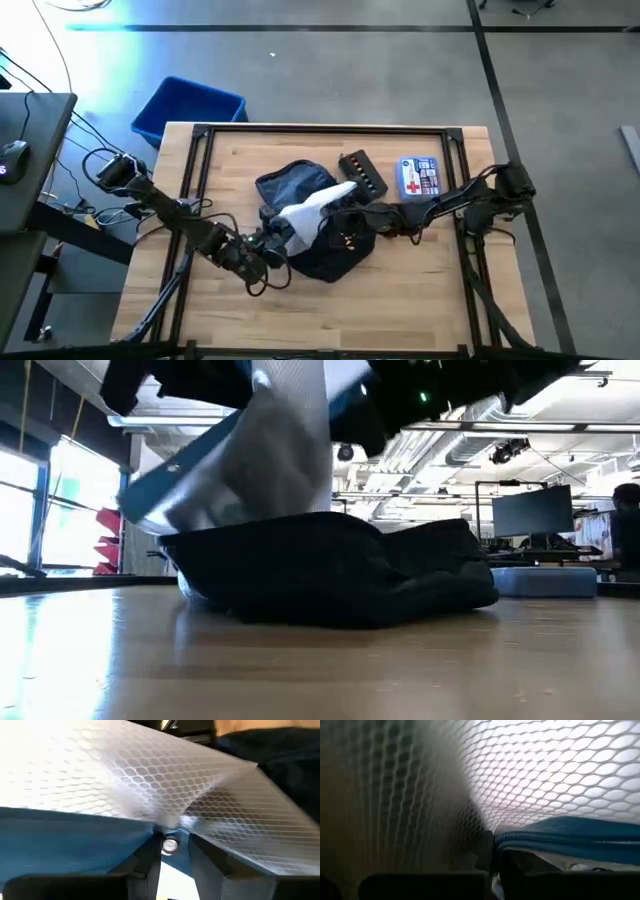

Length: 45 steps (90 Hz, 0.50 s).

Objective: Unpack backpack
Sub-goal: Put the white zip bag into the backpack

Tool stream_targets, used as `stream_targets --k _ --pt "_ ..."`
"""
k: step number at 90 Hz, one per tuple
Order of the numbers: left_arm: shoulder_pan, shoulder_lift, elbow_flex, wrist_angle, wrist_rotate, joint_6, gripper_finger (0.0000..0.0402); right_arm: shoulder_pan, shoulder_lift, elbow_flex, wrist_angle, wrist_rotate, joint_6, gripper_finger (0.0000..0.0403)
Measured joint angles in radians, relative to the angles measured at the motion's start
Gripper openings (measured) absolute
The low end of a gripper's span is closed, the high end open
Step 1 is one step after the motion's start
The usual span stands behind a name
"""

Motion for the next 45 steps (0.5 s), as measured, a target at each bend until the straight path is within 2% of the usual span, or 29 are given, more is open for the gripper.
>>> stream_targets --k 12,22,45 --pt "0.013 0.046 0.000 -0.026 0.014 -0.060 0.0078 0.003 0.000 -0.059 0.035 0.096 -0.023 0.0000" --pt "0.023 0.106 0.000 -0.006 -0.008 -0.001 0.0078 0.005 0.000 -0.095 0.119 0.179 -0.083 0.0000" --pt "0.089 0.191 -0.001 0.160 -0.287 0.277 0.0040 0.012 0.000 -0.096 0.274 0.357 -0.365 0.0000"
